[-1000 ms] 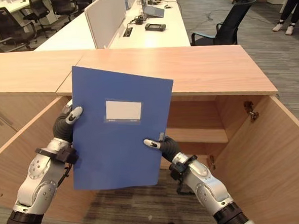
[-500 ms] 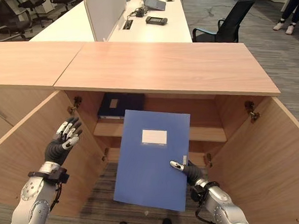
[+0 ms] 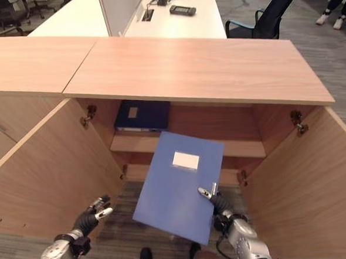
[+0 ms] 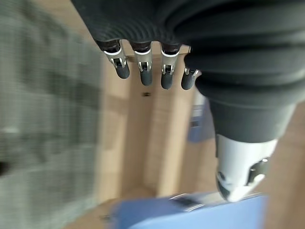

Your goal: Put the empty folder in the office cabinet

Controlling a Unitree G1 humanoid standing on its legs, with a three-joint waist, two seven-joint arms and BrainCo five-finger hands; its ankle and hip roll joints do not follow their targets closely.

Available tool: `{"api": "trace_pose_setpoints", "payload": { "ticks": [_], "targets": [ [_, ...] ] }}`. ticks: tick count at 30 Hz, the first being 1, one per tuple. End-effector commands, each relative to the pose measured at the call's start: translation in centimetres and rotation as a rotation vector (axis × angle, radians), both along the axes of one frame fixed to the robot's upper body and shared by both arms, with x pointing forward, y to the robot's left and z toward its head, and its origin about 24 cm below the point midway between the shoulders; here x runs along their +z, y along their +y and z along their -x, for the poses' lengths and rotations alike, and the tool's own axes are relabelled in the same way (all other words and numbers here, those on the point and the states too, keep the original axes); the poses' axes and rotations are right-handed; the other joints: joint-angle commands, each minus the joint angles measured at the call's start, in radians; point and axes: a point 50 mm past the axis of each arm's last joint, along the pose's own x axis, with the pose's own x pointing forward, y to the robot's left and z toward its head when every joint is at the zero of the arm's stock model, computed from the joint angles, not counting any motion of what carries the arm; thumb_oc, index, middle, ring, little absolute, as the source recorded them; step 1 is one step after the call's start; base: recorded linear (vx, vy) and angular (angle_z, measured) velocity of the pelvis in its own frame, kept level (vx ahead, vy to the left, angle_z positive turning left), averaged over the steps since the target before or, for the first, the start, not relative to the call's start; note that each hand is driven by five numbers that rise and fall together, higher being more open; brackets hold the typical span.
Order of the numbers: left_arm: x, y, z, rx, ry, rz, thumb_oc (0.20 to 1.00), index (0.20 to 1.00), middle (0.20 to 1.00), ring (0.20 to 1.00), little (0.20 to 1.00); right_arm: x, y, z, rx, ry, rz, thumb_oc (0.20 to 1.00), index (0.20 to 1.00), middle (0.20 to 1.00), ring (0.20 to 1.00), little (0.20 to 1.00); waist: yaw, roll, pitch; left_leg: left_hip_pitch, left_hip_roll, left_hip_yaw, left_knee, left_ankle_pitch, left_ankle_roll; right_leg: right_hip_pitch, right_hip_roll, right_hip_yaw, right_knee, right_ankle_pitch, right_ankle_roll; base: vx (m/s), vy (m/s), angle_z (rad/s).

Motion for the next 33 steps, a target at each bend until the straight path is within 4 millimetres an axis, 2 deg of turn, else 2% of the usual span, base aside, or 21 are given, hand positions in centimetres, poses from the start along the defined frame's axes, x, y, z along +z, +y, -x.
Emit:
{"api": "trace_pose_setpoints", "payload": {
  "ticks": [1,2,3,5,7,8,9,10,13,14,15,16,17,18,22,23,24,25,27,31,33],
  "targets": [
    [1.2,0.6,-1.5,-0.056,-0.07,-0.116,1.0,1.0,1.0,1.0,1.0,3.9,1.0,-3.4,-0.145,-0.233,-0.146,0.2,0.2,0.2,0.2,0.2,0.005,-0.016,-0.001,0.074,-0.03,-0.042,0.019,-0.112,0.003,0.055,-0.065,0.004,-0.076,-0.013,0.04,0.24,-0.13,0.29],
    [0.3,0.1,-1.1,-0.089,-0.024,-0.126,1.0,1.0,1.0,1.0,1.0,4.6,0.9,-4.3,-0.182,-0.258,-0.157,0.2,0.2,0.2,0.2,0.2,0.002,-0.011,0.001,0.087,-0.027,-0.046,0.012,-0.127,-0.011,0.045,-0.11,-0.019,-0.203,-0.012,0.027,0.2,-0.118,0.38],
    [0.3,0.1,-1.1,-0.09,-0.024,-0.126,1.0,1.0,1.0,1.0,1.0,4.6,0.9,-4.3,-0.183,-0.258,-0.157,0.2,0.2,0.2,0.2,0.2,0.001,-0.01,0.003,0.089,-0.025,-0.048,0.012,-0.127,-0.012,0.05,-0.109,-0.022,-0.206,-0.011,0.026,0.2,-0.165,0.32],
    [-0.8,-0.4,-0.3,-0.131,0.044,-0.141,1.0,1.0,1.0,1.0,1.0,5.0,1.1,-5.0,-0.224,-0.27,-0.199,0.2,0.2,0.2,0.2,0.2,-0.012,-0.01,0.003,0.104,-0.017,-0.06,0.006,-0.139,-0.035,0.021,-0.169,-0.022,-0.338,0.054,0.03,0.18,-0.158,0.12],
    [-1.8,-0.8,0.5,-0.144,0.093,-0.142,1.0,1.0,1.0,1.0,1.0,5.0,1.4,-5.1,-0.224,-0.266,-0.203,0.2,0.2,0.2,0.2,0.2,-0.026,-0.007,-0.005,0.124,-0.009,-0.066,0.004,-0.16,-0.046,0.008,-0.191,0.007,-0.408,0.112,0.044,0.18,-0.122,0.06],
    [-1.8,-0.8,0.5,-0.144,0.093,-0.142,1.0,1.0,1.0,1.0,1.0,5.0,1.4,-5.1,-0.224,-0.266,-0.202,0.2,0.2,0.2,0.2,0.2,-0.025,-0.007,-0.004,0.124,-0.009,-0.065,0.004,-0.16,-0.047,0.008,-0.191,0.007,-0.409,0.112,0.044,0.25,-0.212,0.1],
    [-2.2,-1.1,1.0,-0.171,0.114,-0.141,1.0,1.0,1.0,1.0,1.0,5.0,1.0,-4.7,-0.243,-0.267,-0.208,0.2,0.2,0.2,0.2,0.2,-0.045,-0.004,-0.012,0.149,0.003,-0.078,0.004,-0.18,-0.065,-0.013,-0.206,0.051,-0.432,0.152,0.053,0.29,-0.245,0.22],
    [-2.8,-0.9,1.8,-0.188,0.159,-0.159,1.0,1.0,1.0,1.0,1.0,4.7,0.5,-4.4,-0.252,-0.261,-0.199,0.2,0.2,0.2,0.2,0.2,-0.052,-0.01,-0.03,0.159,-0.004,-0.086,0.004,-0.198,-0.072,0.016,-0.203,0.064,-0.471,0.163,0.053,0.29,-0.245,0.34],
    [-3.5,-0.9,2.8,-0.174,0.206,-0.153,1.0,1.0,1.0,1.0,1.0,4.3,-0.1,-3.8,-0.262,-0.249,-0.188,0.2,0.2,0.2,0.2,0.2,-0.06,-0.01,-0.05,0.175,0.008,-0.091,0.004,-0.205,-0.088,0.031,-0.197,0.05,-0.472,0.175,0.053,0.2,-0.19,0.46],
    [-3.9,-0.7,3.4,-0.157,0.234,-0.156,1.0,1.0,1.0,1.0,1.0,3.9,-0.3,-3.5,-0.266,-0.232,-0.181,0.2,0.2,0.2,0.2,0.2,-0.064,-0.003,-0.057,0.177,0.022,-0.092,0.004,-0.202,-0.098,0.032,-0.189,0.043,-0.473,0.169,0.053,0.21,-0.274,0.32],
    [-4.6,-0.9,4.3,-0.136,0.281,-0.151,1.0,1.0,1.0,1.0,1.0,3.2,-0.8,-2.7,-0.276,-0.206,-0.178,0.2,0.2,0.2,0.2,0.2,-0.076,0.014,-0.071,0.174,0.062,-0.103,0.004,-0.192,-0.119,0.041,-0.168,0.036,-0.472,0.143,0.053,0.18,-0.241,0.03],
    [-4.6,-1.0,4.4,-0.136,0.281,-0.15,1.0,1.0,1.0,1.0,1.0,3.2,-0.9,-2.7,-0.276,-0.206,-0.177,0.2,0.2,0.2,0.2,0.2,-0.078,0.018,-0.072,0.174,0.065,-0.105,0.004,-0.193,-0.12,0.042,-0.166,0.032,-0.472,0.142,0.052,0.15,-0.244,-0.1],
    [-4.9,-1.1,4.8,-0.119,0.305,-0.141,1.0,1.0,1.0,1.0,1.0,3.0,-1.3,-2.4,-0.288,-0.2,-0.175,0.2,0.2,0.2,0.2,0.2,-0.083,0.026,-0.076,0.171,0.09,-0.105,0.004,-0.182,-0.132,0.048,-0.151,0.027,-0.473,0.125,0.044,0.09,-0.245,-0.1],
    [-5.2,-1.9,5.1,-0.102,0.32,-0.115,1.0,1.0,1.0,1.0,1.0,2.8,-2.2,-1.8,-0.306,-0.188,-0.161,0.2,0.2,0.2,0.2,0.2,-0.086,0.043,-0.082,0.157,0.132,-0.103,0.02,-0.154,-0.155,0.064,-0.121,0.008,-0.479,0.087,0.024,0.11,-0.33,0.15],
    [-5.9,-2.5,6.3,-0.123,0.373,-0.122,1.0,1.0,1.0,1.0,1.0,2.8,-3.7,-1.4,-0.342,-0.188,-0.134,0.2,0.2,0.2,0.2,0.2,-0.091,0.075,-0.086,0.098,0.197,-0.112,0.146,-0.01,-0.207,0.121,-0.06,-0.024,-0.501,0.027,-0.019,0.1,-0.235,0.13],
    [-6.1,-2.4,6.7,-0.128,0.391,-0.128,1.0,1.0,1.0,1.0,1.0,2.8,-4.1,-1.2,-0.35,-0.191,-0.132,0.2,0.2,0.2,0.2,0.2,-0.09,0.076,-0.081,0.081,0.202,-0.121,0.191,0.029,-0.213,0.138,-0.05,-0.027,-0.504,0.016,-0.032,0.08,-0.148,-0.04],
    [-6.1,-2.4,6.7,-0.129,0.391,-0.128,1.0,1.0,1.0,1.0,1.0,2.8,-4.1,-1.2,-0.35,-0.191,-0.132,0.2,0.2,0.2,0.2,0.2,-0.091,0.076,-0.081,0.08,0.202,-0.124,0.193,0.028,-0.214,0.139,-0.049,-0.029,-0.504,0.015,-0.033,0.07,-0.146,-0.09],
    [-6.1,-2.3,6.7,-0.128,0.397,-0.135,1.0,1.0,1.0,1.0,1.0,3.0,-4.5,-1.2,-0.36,-0.2,-0.128,0.2,0.2,0.2,0.2,0.2,-0.092,0.076,-0.071,0.058,0.208,-0.132,0.241,0.08,-0.227,0.157,-0.044,-0.034,-0.505,0.003,-0.043,0.06,-0.149,-0.1],
    [-6.1,-2.3,6.8,-0.128,0.403,-0.132,1.0,1.0,1.0,1.0,1.0,3.3,-5.3,-1.2,-0.383,-0.212,-0.117,0.2,0.2,0.2,0.2,0.2,-0.086,0.045,-0.041,-0.026,0.195,-0.114,0.413,0.13,-0.201,0.206,-0.049,-0.034,-0.505,-0.028,-0.076,0.13,-0.267,0.09],
    [-6.1,-2.1,6.7,-0.092,0.398,-0.12,1.0,1.0,1.0,1.0,1.0,3.6,-5.8,-1.3,-0.398,-0.221,-0.104,0.2,0.2,0.2,0.2,0.2,-0.082,0.042,-0.022,-0.064,0.208,-0.079,0.435,0.136,-0.191,0.236,-0.047,-0.043,-0.505,-0.053,-0.084,0.1,-0.093,0.12],
    [-6.1,-2.3,6.6,-0.08,0.398,-0.104,1.0,1.0,1.0,1.0,1.0,4.2,-6.5,-1.5,-0.424,-0.244,-0.093,0.2,0.2,0.2,0.2,0.2,-0.075,0.044,-0.019,-0.095,0.2,-0.063,0.349,0.077,-0.181,0.253,-0.051,-0.047,-0.505,-0.069,-0.078,0.15,0.011,-0.01]
  ]
}}
